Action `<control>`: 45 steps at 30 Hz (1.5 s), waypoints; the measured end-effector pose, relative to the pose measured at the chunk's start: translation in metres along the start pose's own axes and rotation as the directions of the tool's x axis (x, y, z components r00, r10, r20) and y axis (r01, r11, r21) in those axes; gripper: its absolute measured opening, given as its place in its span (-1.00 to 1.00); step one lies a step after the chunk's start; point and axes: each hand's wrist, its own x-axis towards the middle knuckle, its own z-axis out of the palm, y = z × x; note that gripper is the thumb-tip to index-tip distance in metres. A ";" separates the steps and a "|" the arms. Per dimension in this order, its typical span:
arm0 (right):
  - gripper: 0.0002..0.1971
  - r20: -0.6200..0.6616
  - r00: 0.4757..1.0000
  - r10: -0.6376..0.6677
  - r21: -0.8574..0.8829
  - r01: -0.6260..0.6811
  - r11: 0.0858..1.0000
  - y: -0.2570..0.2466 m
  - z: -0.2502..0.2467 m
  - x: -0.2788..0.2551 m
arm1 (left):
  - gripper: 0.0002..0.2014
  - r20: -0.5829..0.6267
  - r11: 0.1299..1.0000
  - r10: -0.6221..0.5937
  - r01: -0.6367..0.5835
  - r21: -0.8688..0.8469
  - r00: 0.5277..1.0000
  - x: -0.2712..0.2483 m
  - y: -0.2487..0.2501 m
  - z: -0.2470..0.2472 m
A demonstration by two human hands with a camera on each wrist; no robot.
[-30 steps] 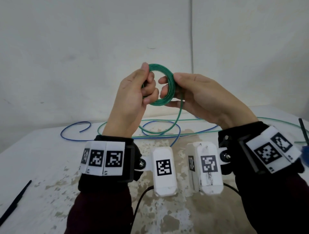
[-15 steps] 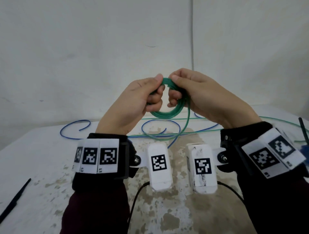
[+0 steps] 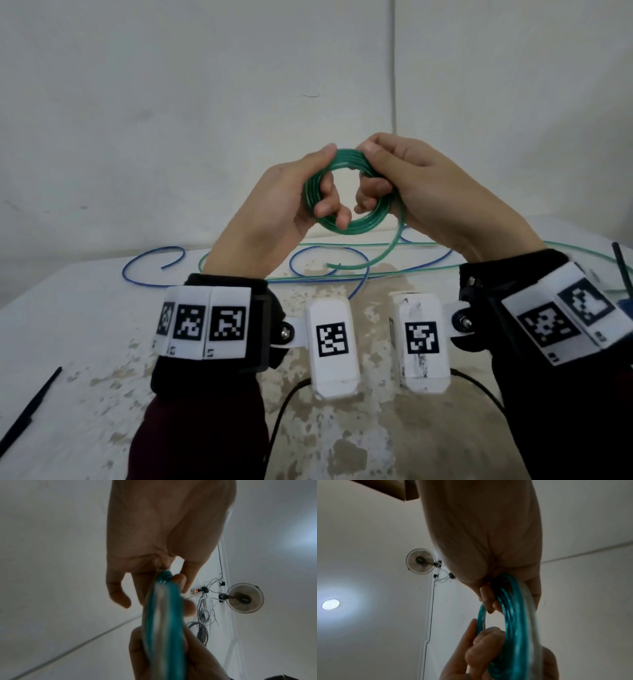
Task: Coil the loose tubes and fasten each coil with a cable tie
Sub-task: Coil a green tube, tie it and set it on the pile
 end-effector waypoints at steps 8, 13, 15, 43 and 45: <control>-0.77 -0.007 0.998 -0.058 -0.095 0.057 0.994 0.002 0.010 0.002 | -0.63 0.026 0.989 0.093 -0.095 0.111 0.995 -0.003 -0.002 -0.003; -0.67 0.029 0.999 -0.014 0.094 0.012 0.995 0.003 0.006 0.002 | -0.62 -0.123 0.967 0.208 -0.223 -0.123 0.970 0.002 0.000 -0.001; -0.67 0.058 0.998 -0.006 0.176 -0.004 0.984 0.002 0.003 0.001 | -0.61 -0.134 0.945 0.218 -0.243 -0.218 0.967 0.004 -0.001 0.001; -0.67 0.024 0.999 0.027 0.327 -0.033 0.944 0.014 0.017 0.008 | -0.66 -0.222 0.915 0.169 -0.237 -0.326 0.960 0.009 -0.008 0.000; -0.66 -0.010 1.000 -0.003 0.287 0.005 0.958 0.013 0.017 0.010 | -0.64 -0.162 0.925 0.120 -0.169 -0.341 0.979 0.007 -0.004 0.000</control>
